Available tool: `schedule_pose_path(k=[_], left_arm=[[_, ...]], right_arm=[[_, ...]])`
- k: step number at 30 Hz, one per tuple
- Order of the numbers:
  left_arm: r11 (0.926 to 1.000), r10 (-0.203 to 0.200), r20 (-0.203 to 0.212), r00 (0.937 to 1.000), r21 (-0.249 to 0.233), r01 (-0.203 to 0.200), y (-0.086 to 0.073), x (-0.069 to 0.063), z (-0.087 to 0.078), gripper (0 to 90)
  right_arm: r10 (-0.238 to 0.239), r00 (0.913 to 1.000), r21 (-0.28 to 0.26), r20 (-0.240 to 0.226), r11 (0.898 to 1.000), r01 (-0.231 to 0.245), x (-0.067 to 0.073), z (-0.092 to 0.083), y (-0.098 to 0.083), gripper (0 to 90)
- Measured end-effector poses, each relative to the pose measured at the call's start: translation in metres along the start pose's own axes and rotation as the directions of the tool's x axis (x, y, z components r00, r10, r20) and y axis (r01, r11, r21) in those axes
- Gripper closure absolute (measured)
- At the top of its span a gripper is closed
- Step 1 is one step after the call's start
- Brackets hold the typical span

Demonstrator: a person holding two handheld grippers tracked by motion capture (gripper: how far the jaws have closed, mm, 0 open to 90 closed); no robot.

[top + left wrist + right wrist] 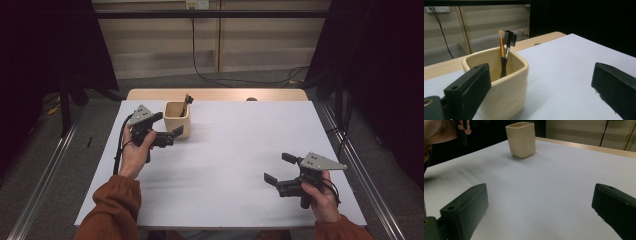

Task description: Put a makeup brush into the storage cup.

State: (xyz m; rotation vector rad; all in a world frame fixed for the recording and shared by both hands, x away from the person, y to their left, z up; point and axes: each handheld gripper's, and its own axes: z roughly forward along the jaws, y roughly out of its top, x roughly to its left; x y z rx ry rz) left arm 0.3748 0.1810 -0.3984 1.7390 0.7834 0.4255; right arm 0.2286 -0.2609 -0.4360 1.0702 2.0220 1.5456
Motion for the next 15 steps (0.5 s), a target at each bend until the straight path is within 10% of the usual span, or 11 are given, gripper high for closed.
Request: schedule_pose_path(k=[15], left_arm=[[0.9998,0.002,-0.010,0.9999,-0.018,-0.002,-0.012,-0.013,-0.031,1.9]], right_arm=[[-0.001,1.0000,0.001,-0.001,1.000,0.001,0.000,0.000,0.000,0.2]])
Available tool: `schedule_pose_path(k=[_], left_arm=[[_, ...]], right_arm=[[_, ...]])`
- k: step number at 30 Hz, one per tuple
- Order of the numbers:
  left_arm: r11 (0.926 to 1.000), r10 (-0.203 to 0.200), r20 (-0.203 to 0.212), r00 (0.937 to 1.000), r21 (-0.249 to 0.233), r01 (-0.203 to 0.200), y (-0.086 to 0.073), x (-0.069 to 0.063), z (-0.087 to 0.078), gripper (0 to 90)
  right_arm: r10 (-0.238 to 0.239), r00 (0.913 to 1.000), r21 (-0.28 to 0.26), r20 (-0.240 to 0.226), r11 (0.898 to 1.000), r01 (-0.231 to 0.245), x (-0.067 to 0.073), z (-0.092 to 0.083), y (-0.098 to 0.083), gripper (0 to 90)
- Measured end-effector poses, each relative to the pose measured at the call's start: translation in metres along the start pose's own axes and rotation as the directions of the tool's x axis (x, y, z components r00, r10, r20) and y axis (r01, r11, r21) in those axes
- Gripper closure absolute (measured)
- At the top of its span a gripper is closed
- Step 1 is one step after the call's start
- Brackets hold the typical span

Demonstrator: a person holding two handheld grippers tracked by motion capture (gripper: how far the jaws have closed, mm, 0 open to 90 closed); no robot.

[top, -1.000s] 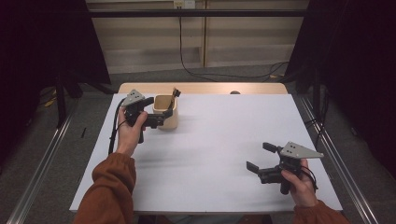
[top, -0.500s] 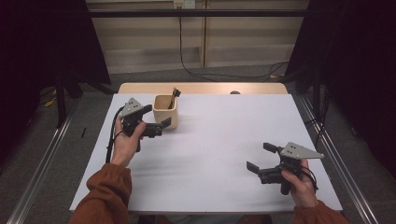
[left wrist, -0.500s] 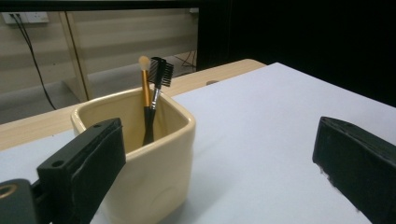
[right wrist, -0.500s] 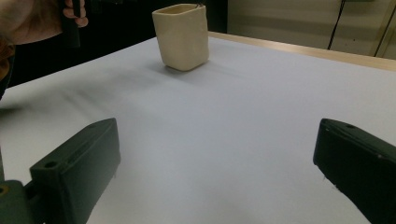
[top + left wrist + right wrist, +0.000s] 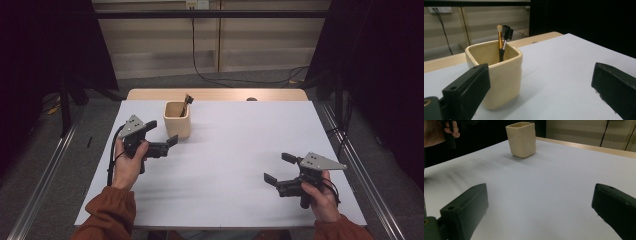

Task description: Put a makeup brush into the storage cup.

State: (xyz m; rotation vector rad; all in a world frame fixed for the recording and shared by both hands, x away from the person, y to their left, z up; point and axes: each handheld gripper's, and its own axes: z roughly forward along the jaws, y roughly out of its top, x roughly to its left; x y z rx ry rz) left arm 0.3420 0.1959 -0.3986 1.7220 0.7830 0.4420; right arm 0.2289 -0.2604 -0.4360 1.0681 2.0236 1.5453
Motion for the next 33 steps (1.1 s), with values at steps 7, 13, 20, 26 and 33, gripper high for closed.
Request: schedule_pose_path(k=[7,13,20,26,33], left_arm=[[1.0000,0.002,-0.008,1.0000,-0.003,-0.002,-0.006,-0.006,-0.015,1.8],[0.9999,-0.013,0.002,0.9999,0.010,0.013,-0.017,-0.011,-0.022,2.0],[0.9998,-0.021,0.009,0.9997,0.003,0.021,-0.028,-0.018,-0.036,1.9],[0.9999,-0.011,0.013,0.9998,0.001,0.011,-0.032,-0.027,-0.045,1.9],[0.9999,-0.016,0.011,0.9998,0.004,0.016,-0.041,-0.036,-0.056,1.4]], right_arm=[[-0.001,1.0000,0.006,0.004,1.000,0.001,-0.001,0.000,-0.001,0.2],[-0.002,0.9999,0.004,0.010,1.000,0.002,0.000,0.000,-0.001,0.2],[-0.001,0.9999,0.003,0.011,1.000,0.001,0.000,-0.001,-0.001,0.2],[-0.002,0.9999,0.003,0.013,1.000,0.002,0.000,-0.001,-0.001,0.3],[-0.002,0.9999,0.002,0.016,1.000,0.002,0.000,-0.003,-0.002,0.3]])
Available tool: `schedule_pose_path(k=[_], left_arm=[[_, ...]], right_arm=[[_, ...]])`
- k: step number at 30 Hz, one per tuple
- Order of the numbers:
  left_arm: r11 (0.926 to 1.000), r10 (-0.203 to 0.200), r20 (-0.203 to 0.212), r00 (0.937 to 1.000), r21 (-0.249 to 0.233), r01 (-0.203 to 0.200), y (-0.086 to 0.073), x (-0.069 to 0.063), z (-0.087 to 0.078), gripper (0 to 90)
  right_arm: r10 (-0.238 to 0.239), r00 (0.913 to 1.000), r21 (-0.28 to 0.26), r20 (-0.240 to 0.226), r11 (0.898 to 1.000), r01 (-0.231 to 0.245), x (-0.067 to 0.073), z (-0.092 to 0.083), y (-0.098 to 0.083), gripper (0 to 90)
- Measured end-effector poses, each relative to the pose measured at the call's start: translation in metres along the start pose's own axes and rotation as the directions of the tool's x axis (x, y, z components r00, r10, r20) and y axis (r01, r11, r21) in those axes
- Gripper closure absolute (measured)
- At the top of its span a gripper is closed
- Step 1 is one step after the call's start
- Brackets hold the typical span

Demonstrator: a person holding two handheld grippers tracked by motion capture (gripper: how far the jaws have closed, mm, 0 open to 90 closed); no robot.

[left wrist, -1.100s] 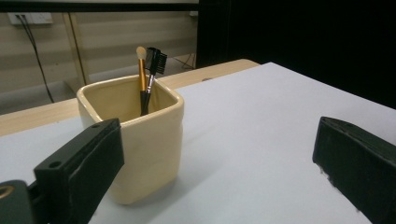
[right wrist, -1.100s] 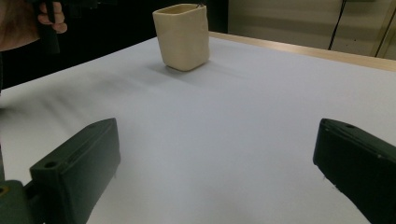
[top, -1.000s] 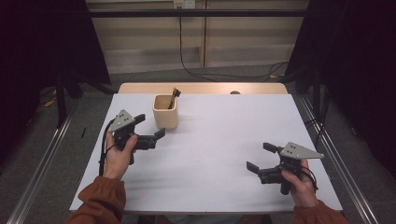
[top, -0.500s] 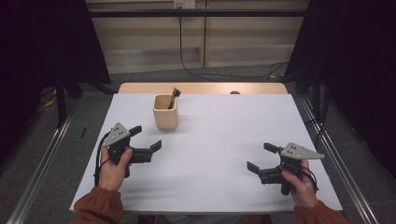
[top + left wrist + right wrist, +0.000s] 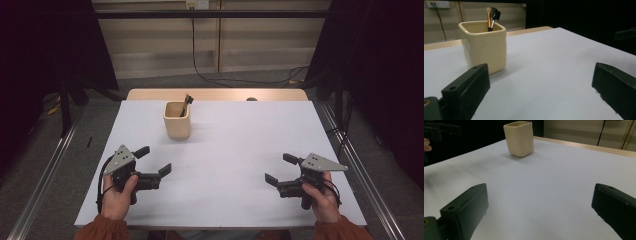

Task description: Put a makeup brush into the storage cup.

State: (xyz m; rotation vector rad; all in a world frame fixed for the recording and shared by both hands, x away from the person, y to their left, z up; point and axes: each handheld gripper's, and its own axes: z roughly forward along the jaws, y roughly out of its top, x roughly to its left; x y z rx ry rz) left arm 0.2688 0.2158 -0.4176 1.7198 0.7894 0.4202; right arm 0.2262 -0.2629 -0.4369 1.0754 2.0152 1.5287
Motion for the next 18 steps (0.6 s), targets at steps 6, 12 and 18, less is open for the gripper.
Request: schedule_pose_path(k=[6,12,18], left_arm=[[0.9999,-0.009,-0.005,0.9999,0.005,0.009,-0.008,-0.005,-0.009,1.4],[0.9998,-0.018,-0.020,0.9996,0.005,0.018,-0.014,-0.008,-0.021,1.4],[0.9998,-0.015,-0.008,0.9998,0.010,0.015,-0.020,-0.008,-0.031,2.3]], right_arm=[[0.001,1.0000,-0.001,0.009,1.000,-0.001,0.000,-0.002,-0.001,0.3],[0.007,0.9998,-0.001,0.016,1.000,-0.006,0.000,-0.003,-0.001,0.3],[0.009,0.9996,-0.002,0.025,1.000,-0.009,0.000,-0.006,-0.003,0.4]])
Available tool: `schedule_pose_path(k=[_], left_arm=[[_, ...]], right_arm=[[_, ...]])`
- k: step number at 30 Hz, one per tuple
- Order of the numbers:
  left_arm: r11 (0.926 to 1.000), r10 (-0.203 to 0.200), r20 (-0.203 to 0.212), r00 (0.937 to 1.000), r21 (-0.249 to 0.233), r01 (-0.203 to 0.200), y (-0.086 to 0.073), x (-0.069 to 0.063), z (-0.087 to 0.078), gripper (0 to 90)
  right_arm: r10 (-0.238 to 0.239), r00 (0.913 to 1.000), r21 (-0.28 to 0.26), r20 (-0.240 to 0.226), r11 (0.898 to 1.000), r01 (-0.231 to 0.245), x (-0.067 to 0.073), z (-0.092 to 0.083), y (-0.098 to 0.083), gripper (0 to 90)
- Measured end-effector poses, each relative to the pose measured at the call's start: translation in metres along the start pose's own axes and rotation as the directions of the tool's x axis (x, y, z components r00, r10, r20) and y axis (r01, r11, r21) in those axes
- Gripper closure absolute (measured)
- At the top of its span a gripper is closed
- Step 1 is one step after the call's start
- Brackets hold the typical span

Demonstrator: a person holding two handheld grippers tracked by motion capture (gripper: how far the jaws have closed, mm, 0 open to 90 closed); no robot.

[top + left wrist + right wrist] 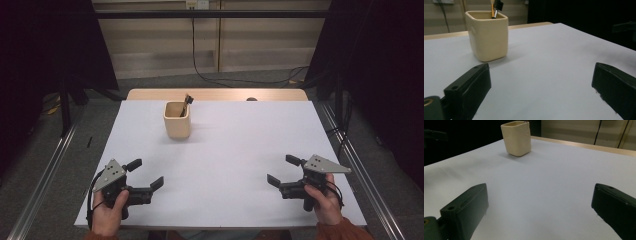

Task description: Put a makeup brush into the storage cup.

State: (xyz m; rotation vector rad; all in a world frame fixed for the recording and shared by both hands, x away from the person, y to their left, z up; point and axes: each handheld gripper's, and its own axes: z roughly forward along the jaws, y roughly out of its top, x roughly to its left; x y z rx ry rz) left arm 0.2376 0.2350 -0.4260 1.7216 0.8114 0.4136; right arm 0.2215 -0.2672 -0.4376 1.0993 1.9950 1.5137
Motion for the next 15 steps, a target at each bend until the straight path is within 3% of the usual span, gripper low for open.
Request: schedule_pose_path(k=[15], left_arm=[[0.9994,-0.028,-0.036,0.9990,-0.023,0.027,-0.0097,0.0059,-0.0044,1.5]], right_arm=[[0.012,0.9999,-0.021,0.008,1.000,-0.012,-0.0036,-0.0039,0.0009,0.4]])
